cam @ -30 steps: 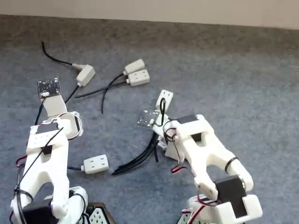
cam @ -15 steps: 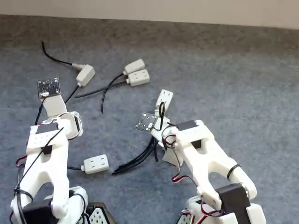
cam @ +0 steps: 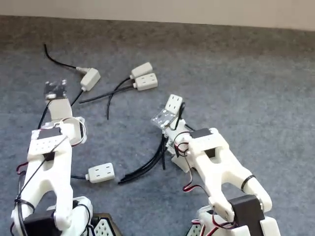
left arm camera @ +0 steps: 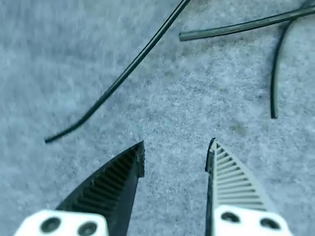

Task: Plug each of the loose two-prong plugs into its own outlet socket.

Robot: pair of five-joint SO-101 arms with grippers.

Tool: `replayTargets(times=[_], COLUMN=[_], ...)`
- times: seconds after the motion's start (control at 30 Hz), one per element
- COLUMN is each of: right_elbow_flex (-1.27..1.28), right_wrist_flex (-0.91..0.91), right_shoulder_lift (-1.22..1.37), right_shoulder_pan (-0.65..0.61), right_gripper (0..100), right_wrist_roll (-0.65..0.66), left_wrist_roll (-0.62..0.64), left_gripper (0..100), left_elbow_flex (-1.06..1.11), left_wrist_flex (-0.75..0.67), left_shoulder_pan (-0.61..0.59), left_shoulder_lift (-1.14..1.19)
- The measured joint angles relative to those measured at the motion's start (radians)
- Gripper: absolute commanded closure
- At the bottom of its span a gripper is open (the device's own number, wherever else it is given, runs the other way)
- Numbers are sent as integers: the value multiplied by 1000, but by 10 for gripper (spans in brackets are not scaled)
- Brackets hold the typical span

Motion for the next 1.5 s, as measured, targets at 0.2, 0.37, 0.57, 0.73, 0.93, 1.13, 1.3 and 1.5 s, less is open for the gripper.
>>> replayTargets(times=[0.2, 0.37, 0.57, 0.73, 0.93, 1.13, 1.3, 1.5], right_elbow_flex=[75, 123, 112, 66, 38, 40, 58, 58], right_wrist_flex=[-21, 58, 141, 143, 98, 28, -15, -21], right_shoulder_lift=[-356, -661, -713, -690, -531, -499, -499, -499], right_shoulder_pan=[-46, -249, -427, -532, -555, -559, -559, -560], right_gripper=[991, 991, 991, 991, 991, 991, 991, 991], right_wrist_roll=[-98, -170, -207, -236, -299, -371, -407, -422], left_wrist_roll=[-189, -269, -279, -315, -333, -267, -155, -135], left_gripper=[777, 687, 668, 665, 665, 665, 616, 617], left_elbow_flex=[-236, -528, -647, -512, -189, 15, 106, 227], left_wrist_flex=[276, 600, 724, 727, 657, 623, 605, 585], left_shoulder_pan=[107, 210, 235, 275, 273, 285, 388, 466], left_shoulder_lift=[0, 0, -72, -295, -703, -991, -1083, -1183])
